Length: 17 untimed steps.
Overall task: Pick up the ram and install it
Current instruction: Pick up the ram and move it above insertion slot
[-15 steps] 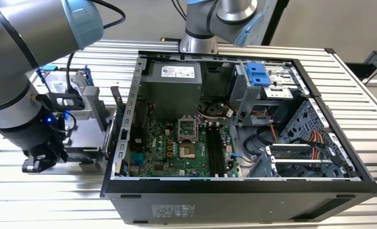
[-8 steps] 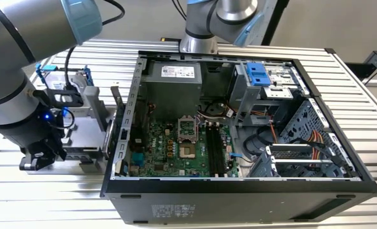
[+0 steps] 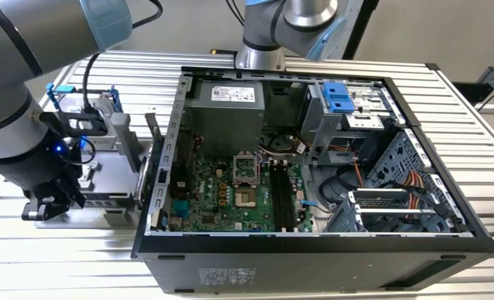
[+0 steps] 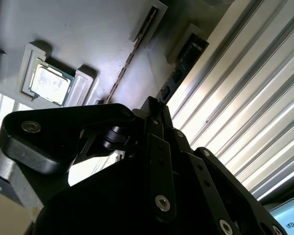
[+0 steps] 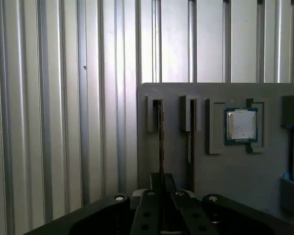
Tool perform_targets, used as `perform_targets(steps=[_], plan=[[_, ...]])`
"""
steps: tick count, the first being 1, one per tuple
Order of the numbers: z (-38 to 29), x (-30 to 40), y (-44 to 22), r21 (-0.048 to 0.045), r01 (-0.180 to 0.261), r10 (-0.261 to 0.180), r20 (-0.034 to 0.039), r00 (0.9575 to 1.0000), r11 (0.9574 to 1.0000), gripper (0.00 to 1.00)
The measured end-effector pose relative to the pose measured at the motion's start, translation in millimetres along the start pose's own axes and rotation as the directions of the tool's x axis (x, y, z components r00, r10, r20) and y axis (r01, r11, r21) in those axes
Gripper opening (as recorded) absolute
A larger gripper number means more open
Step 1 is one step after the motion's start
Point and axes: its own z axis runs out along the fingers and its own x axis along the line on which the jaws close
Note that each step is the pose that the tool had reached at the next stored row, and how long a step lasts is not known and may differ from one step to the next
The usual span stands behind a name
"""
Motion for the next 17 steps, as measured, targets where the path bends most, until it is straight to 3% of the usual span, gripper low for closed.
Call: perform_targets(steps=[17], plan=[[-14.1, -1.0, 0.3, 0.0, 0.0, 0.0, 0.0, 1.0, 1.0, 0.0]])
